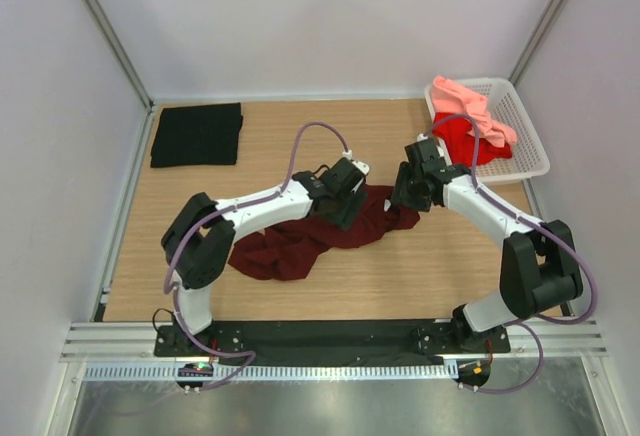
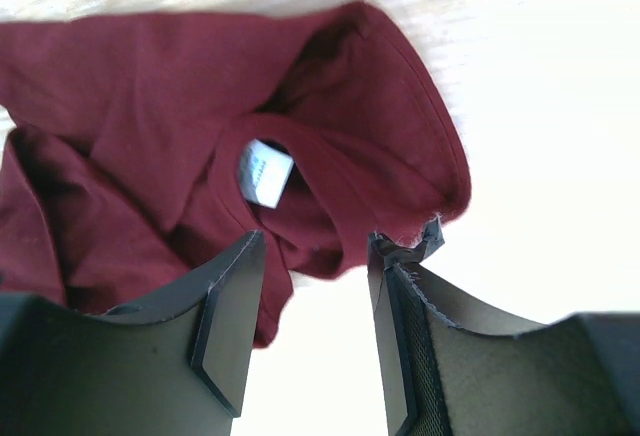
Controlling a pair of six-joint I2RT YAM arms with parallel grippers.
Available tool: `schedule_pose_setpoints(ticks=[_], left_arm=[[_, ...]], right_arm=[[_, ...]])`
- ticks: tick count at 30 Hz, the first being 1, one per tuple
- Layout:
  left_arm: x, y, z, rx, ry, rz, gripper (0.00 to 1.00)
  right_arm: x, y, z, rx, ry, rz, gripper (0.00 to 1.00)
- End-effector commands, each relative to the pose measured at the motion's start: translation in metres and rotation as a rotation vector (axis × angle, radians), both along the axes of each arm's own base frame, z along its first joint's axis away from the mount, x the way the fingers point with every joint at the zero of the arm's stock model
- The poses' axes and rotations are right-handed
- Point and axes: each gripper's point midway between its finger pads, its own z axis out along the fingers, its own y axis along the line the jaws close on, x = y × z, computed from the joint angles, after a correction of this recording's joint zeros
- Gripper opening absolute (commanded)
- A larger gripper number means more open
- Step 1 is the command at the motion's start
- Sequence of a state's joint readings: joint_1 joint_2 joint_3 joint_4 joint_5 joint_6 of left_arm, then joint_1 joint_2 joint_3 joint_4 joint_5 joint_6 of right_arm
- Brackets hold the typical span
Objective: Fold and stack the t-shirts
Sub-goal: Flatten the tshirt out
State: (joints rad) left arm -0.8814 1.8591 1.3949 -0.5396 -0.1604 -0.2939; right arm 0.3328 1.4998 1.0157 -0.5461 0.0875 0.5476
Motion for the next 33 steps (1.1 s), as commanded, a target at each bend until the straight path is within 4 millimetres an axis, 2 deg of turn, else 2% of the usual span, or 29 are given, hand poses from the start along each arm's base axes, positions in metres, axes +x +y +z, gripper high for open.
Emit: schedule_pose_setpoints(ticks=[1, 2, 5, 8, 9, 10, 12, 15, 16, 18, 19, 23, 25, 26, 28, 29, 30, 32, 33], left_arm=[[0.023, -0.003, 0.013, 0.017, -0.070, 0.017, 0.65], [0.024, -0.003, 0.001, 0.045, -0.058, 0.018, 0.65], [0.030, 0.006, -0.010, 0.115, -0.067, 0.037, 0.60], [0.035, 0.015, -0.009, 0.160, -0.095, 0.063, 0.39], [0.036, 0.017, -0.005, 0.162, -0.105, 0.072, 0.22], [0.034, 0.021, -0.003, 0.174, -0.103, 0.076, 0.15], [0.034, 0.019, 0.015, 0.145, -0.118, 0.088, 0.00], [0.029, 0.023, 0.036, 0.112, -0.120, 0.114, 0.00], [0.028, 0.025, 0.054, 0.076, -0.142, 0.127, 0.00], [0.025, 0.032, 0.067, 0.056, -0.157, 0.162, 0.00], [0.024, 0.036, 0.081, 0.035, -0.175, 0.181, 0.00], [0.017, 0.075, 0.103, 0.094, -0.189, 0.310, 0.00], [0.008, 0.100, 0.105, 0.138, -0.181, 0.379, 0.00], [0.005, 0.110, 0.118, 0.117, -0.199, 0.412, 0.00], [-0.003, 0.134, 0.124, 0.145, -0.216, 0.474, 0.00], [-0.006, 0.146, 0.135, 0.129, -0.234, 0.504, 0.00], [-0.009, 0.155, 0.140, 0.126, -0.241, 0.523, 0.00], [-0.015, 0.174, 0.141, 0.140, -0.241, 0.567, 0.00], [-0.019, 0.182, 0.150, 0.112, -0.256, 0.585, 0.00]], right_arm=[[0.005, 0.000, 0.020, 0.030, -0.086, -0.015, 0.52], [0.004, -0.001, 0.021, 0.032, -0.090, -0.013, 0.52], [0.000, -0.002, 0.023, 0.038, -0.095, -0.004, 0.52], [-0.002, 0.000, 0.024, 0.046, -0.102, 0.006, 0.52], [-0.002, 0.000, 0.024, 0.046, -0.103, 0.007, 0.52], [-0.002, 0.000, 0.023, 0.046, -0.101, 0.011, 0.52], [0.000, 0.002, 0.023, 0.053, -0.101, 0.015, 0.52], [0.003, 0.009, 0.021, 0.079, -0.092, 0.021, 0.52], [0.004, 0.010, 0.023, 0.089, -0.096, 0.021, 0.53], [0.008, 0.014, 0.026, 0.101, -0.106, 0.024, 0.53], [0.010, 0.016, 0.029, 0.107, -0.111, 0.024, 0.54], [0.020, 0.021, 0.039, 0.114, -0.122, 0.023, 0.54], [0.027, 0.026, 0.043, 0.117, -0.127, 0.023, 0.55], [0.030, 0.029, 0.044, 0.121, -0.132, 0.025, 0.57], [0.035, 0.039, 0.044, 0.130, -0.141, 0.052, 0.60], [0.039, 0.043, 0.047, 0.138, -0.161, 0.062, 0.61], [0.042, 0.051, 0.052, 0.143, -0.176, 0.080, 0.61], [0.047, 0.058, 0.048, 0.137, -0.162, 0.090, 0.61], [0.053, 0.061, 0.054, 0.139, -0.171, 0.090, 0.61]])
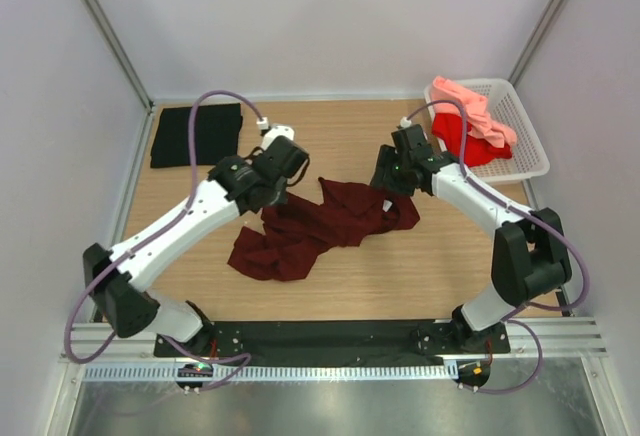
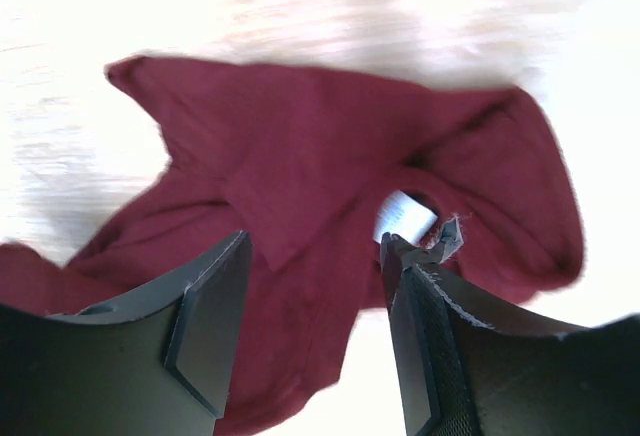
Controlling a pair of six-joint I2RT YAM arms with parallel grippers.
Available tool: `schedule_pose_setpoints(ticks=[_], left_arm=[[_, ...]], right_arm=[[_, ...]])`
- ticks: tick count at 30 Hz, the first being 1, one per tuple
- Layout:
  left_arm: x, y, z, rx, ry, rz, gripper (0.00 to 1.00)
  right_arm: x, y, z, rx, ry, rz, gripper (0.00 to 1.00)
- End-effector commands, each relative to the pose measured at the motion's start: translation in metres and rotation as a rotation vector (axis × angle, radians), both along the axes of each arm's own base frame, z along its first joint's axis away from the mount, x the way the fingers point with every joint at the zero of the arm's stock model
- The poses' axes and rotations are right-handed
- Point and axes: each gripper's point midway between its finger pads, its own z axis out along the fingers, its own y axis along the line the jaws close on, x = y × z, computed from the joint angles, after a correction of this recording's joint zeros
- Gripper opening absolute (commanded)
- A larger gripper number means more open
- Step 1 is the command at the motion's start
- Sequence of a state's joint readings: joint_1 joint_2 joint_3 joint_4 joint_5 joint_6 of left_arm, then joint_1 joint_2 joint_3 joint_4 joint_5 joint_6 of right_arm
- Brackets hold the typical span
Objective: Fold and stack the t-shirts
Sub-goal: Flatten the tshirt out
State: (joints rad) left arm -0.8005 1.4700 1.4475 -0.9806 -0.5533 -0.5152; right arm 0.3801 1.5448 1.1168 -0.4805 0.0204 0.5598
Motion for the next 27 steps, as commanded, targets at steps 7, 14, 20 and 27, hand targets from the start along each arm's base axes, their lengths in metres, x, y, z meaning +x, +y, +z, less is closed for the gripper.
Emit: schedule_pose_setpoints(ticks=[7, 14, 20, 27], left_arm=[[-0.028, 0.071, 0.021, 0.000, -0.059, 0.184, 0.00], [-0.035, 0.079, 0.020, -0.013, -0.067, 0.192, 0.00], [-0.034, 0.075, 0.016, -0.017, -0.054, 0.171, 0.00], [0.002, 0.022, 0.030, -0.206, -0.080, -0.016, 0.00]], right_arm=[[0.028, 0.021, 0.001, 0.015, 0.014, -0.047, 0.59], [0.013, 0.002, -0.032, -0.067, 0.075, -0.103, 0.58], [0.010, 0.022, -0.016, -0.012, 0.002, 0.048, 0.58], [-0.005, 0.053, 0.039, 0.043, -0.186, 0.244, 0.59]])
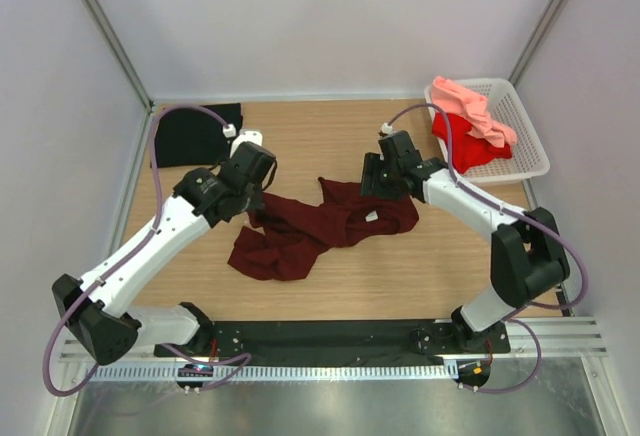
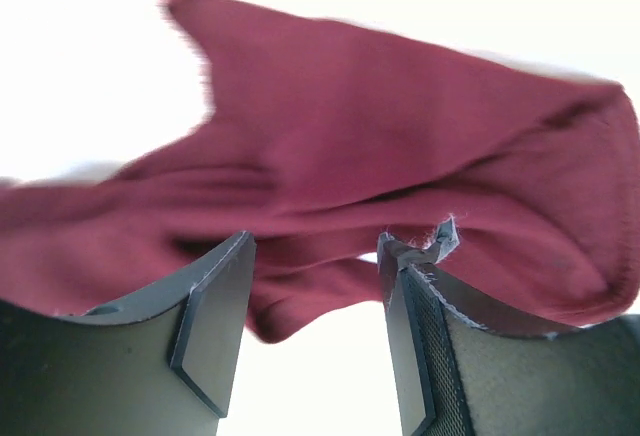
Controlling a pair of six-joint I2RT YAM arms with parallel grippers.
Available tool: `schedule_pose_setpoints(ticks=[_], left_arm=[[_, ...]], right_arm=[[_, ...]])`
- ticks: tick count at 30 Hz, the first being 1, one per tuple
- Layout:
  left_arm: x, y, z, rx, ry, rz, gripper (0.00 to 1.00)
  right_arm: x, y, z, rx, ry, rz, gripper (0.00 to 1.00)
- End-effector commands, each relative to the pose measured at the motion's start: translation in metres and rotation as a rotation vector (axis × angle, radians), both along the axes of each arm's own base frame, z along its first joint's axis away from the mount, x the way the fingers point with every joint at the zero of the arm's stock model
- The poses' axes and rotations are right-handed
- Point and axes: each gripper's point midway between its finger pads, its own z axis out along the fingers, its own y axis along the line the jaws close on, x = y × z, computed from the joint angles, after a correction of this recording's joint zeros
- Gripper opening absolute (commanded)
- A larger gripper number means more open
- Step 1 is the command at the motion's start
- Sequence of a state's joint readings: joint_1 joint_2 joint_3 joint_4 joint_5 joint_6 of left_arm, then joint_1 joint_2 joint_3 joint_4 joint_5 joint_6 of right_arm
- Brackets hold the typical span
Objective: Fold and stack the t-shirts
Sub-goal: Flatten the tshirt out
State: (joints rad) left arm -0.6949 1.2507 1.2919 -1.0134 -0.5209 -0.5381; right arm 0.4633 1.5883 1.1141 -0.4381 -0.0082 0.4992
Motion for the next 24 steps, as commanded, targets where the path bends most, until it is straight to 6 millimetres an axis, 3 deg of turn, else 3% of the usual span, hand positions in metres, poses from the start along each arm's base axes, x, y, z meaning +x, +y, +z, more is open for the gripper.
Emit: schedule_pose_setpoints(ticks=[1, 2, 5, 6, 7, 9, 10, 12, 13, 15, 16, 19, 20, 21, 22, 24], left_arm=[[0.040, -0.054, 0.039, -0.185, -0.134, -0.170, 0.00], [0.044, -0.077, 0.059, -0.270, -0.155, -0.243, 0.00], [0.066, -0.127, 0.065, -0.369, -0.143, -0.360, 0.00], [0.066, -0.149, 0.079, -0.441, -0.133, -0.438, 0.00], [0.075, -0.168, 0.058, -0.449, -0.069, -0.467, 0.00], [0.077, -0.196, 0.057, -0.524, -0.019, -0.530, 0.00], [0.084, -0.207, 0.034, -0.528, 0.039, -0.532, 0.00], [0.087, -0.217, 0.026, -0.554, 0.071, -0.533, 0.02], [0.089, -0.217, 0.019, -0.546, 0.086, -0.522, 0.18], [0.087, -0.207, 0.016, -0.516, 0.093, -0.487, 0.42], [0.090, -0.191, 0.018, -0.469, 0.060, -0.430, 0.56], [0.086, -0.143, 0.008, -0.339, 0.065, -0.297, 0.65], [0.082, -0.126, 0.017, -0.325, 0.047, -0.264, 0.66], [0.075, -0.112, 0.014, -0.303, 0.056, -0.238, 0.66], [0.066, -0.097, -0.001, -0.276, 0.087, -0.209, 0.66], [0.054, -0.076, 0.002, -0.290, 0.074, -0.173, 0.67]], right_arm=[[0.001, 0.016, 0.062, 0.084, -0.206, 0.089, 0.60], [-0.003, 0.014, 0.067, 0.091, -0.211, 0.075, 0.60], [-0.014, -0.015, 0.081, 0.017, -0.231, -0.019, 0.60], [-0.014, -0.028, 0.084, -0.025, -0.244, -0.071, 0.60], [-0.022, -0.039, 0.083, -0.057, -0.228, -0.094, 0.59], [-0.031, -0.054, 0.095, -0.077, -0.255, -0.151, 0.60], [-0.034, -0.058, 0.096, -0.076, -0.256, -0.165, 0.60], [-0.038, -0.059, 0.100, -0.049, -0.248, -0.199, 0.59], [-0.038, -0.057, 0.101, -0.032, -0.239, -0.211, 0.59], [-0.035, -0.053, 0.093, -0.009, -0.200, -0.247, 0.59], [-0.033, -0.051, 0.091, -0.007, -0.192, -0.257, 0.58], [-0.017, -0.039, 0.074, 0.008, -0.146, -0.288, 0.57], [-0.015, -0.032, 0.069, 0.022, -0.128, -0.277, 0.56], [-0.004, -0.022, 0.060, 0.033, -0.119, -0.262, 0.56], [0.000, -0.013, 0.056, 0.038, -0.120, -0.227, 0.56], [0.009, 0.007, 0.044, 0.060, -0.118, -0.175, 0.55]])
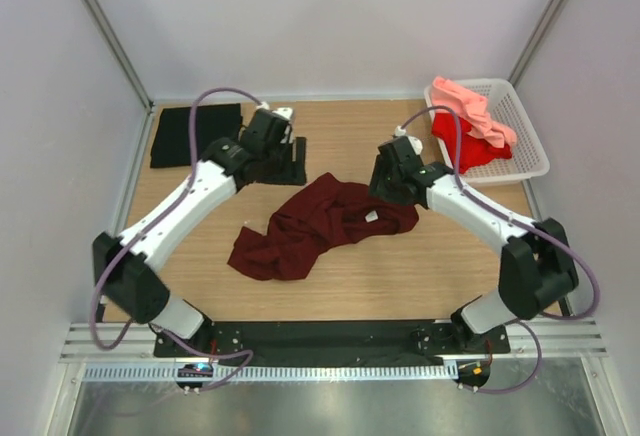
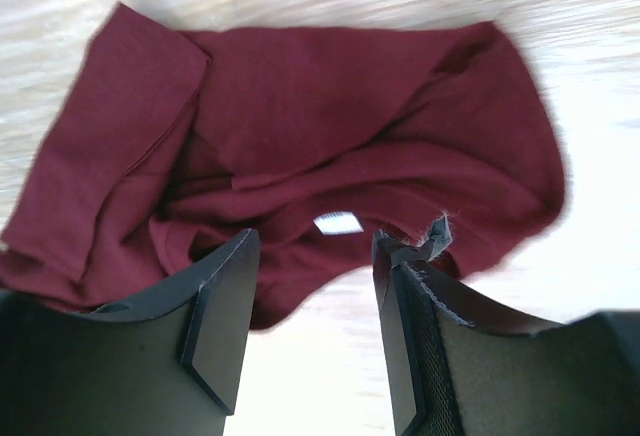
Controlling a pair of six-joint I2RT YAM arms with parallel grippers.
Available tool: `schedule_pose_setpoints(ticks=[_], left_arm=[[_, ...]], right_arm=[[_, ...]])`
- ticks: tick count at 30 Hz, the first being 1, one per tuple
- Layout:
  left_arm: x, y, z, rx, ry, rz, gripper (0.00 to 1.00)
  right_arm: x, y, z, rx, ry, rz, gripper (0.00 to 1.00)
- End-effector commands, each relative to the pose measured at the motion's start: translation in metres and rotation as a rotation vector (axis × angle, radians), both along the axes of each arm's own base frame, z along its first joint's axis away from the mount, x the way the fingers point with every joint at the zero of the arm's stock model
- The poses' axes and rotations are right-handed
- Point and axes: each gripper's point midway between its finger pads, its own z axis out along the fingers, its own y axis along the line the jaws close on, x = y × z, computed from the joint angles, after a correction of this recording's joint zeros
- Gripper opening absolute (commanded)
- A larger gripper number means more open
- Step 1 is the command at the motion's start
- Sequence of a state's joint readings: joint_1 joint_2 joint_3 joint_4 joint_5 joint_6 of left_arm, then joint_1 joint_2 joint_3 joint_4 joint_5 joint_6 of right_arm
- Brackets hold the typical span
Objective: Fold and stack the t-shirts
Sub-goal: Flatten the tshirt out
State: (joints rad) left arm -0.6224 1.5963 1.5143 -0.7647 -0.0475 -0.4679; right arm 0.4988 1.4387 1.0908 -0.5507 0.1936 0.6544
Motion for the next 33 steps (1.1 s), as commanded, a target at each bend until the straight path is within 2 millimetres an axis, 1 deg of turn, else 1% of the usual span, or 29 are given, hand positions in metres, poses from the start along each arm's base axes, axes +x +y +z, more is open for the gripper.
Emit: schedule_pose_setpoints(ticks=[1, 2, 3, 4, 5, 6, 7, 8, 9, 10, 11, 13, 14, 16, 17, 18, 19, 21, 22, 24, 29, 33], left_arm=[[-0.021, 0.054, 0.013, 0.038, -0.030, 0.119, 0.67], [-0.032, 0.064, -0.004, 0.061, 0.005, 0.129, 0.67], [-0.039, 0.073, 0.000, 0.050, -0.007, 0.148, 0.67], [-0.045, 0.080, -0.004, 0.049, -0.004, 0.162, 0.68], [-0.053, 0.087, -0.019, 0.056, 0.029, 0.181, 0.68], [-0.060, 0.090, -0.017, 0.035, 0.018, 0.186, 0.68], [-0.064, 0.091, -0.021, 0.028, 0.026, 0.188, 0.68], [-0.065, 0.092, -0.024, 0.011, 0.032, 0.202, 0.69], [-0.072, 0.093, -0.034, 0.010, 0.057, 0.199, 0.68], [-0.074, 0.094, -0.035, 0.002, 0.060, 0.202, 0.68], [-0.075, 0.094, -0.038, -0.001, 0.065, 0.205, 0.68], [-0.076, 0.101, -0.043, 0.020, 0.061, 0.233, 0.68], [-0.075, 0.106, -0.044, 0.038, 0.054, 0.259, 0.68], [-0.074, 0.119, -0.049, 0.090, 0.044, 0.304, 0.68], [-0.073, 0.121, -0.049, 0.090, 0.046, 0.313, 0.68], [-0.074, 0.120, -0.049, 0.087, 0.049, 0.308, 0.68], [-0.076, 0.119, -0.050, 0.080, 0.055, 0.296, 0.68], [-0.076, 0.119, -0.052, 0.077, 0.058, 0.290, 0.68], [-0.078, 0.119, -0.053, 0.081, 0.064, 0.288, 0.67], [-0.078, 0.120, -0.055, 0.080, 0.066, 0.289, 0.67], [-0.079, 0.116, -0.054, 0.059, 0.066, 0.279, 0.67], [-0.079, 0.111, -0.055, 0.044, 0.073, 0.268, 0.66]], right_arm=[[0.028, 0.041, 0.008, 0.108, -0.073, 0.048, 0.56], [0.032, 0.047, 0.004, 0.130, -0.069, 0.058, 0.55], [0.040, 0.054, 0.004, 0.154, -0.088, 0.060, 0.56], [0.047, 0.060, -0.004, 0.154, -0.073, 0.064, 0.55], [0.052, 0.064, -0.003, 0.160, -0.078, 0.070, 0.55], [0.058, 0.067, -0.002, 0.162, -0.085, 0.065, 0.55], [0.068, 0.071, -0.005, 0.162, -0.086, 0.061, 0.54], [0.072, 0.074, -0.004, 0.167, -0.093, 0.058, 0.53], [0.079, 0.078, -0.004, 0.182, -0.103, 0.052, 0.52], [0.083, 0.084, -0.001, 0.201, -0.110, 0.050, 0.52], [0.086, 0.086, -0.011, 0.204, -0.094, 0.050, 0.51], [0.091, 0.096, -0.014, 0.250, -0.090, 0.049, 0.49], [0.092, 0.098, -0.027, 0.245, -0.067, 0.042, 0.49], [0.096, 0.100, -0.035, 0.236, -0.065, 0.033, 0.48], [0.099, 0.099, -0.038, 0.221, -0.066, 0.027, 0.47], [0.099, 0.096, -0.051, 0.194, -0.042, 0.019, 0.47], [0.103, 0.097, -0.050, 0.188, -0.049, 0.013, 0.47], [0.103, 0.100, -0.060, 0.184, -0.028, 0.020, 0.47], [0.103, 0.104, -0.059, 0.190, -0.024, 0.028, 0.46], [0.098, 0.109, -0.067, 0.171, -0.008, 0.031, 0.47], [0.096, 0.105, -0.082, 0.106, 0.010, 0.009, 0.47], [0.099, 0.104, -0.087, 0.081, 0.012, -0.005, 0.46]])
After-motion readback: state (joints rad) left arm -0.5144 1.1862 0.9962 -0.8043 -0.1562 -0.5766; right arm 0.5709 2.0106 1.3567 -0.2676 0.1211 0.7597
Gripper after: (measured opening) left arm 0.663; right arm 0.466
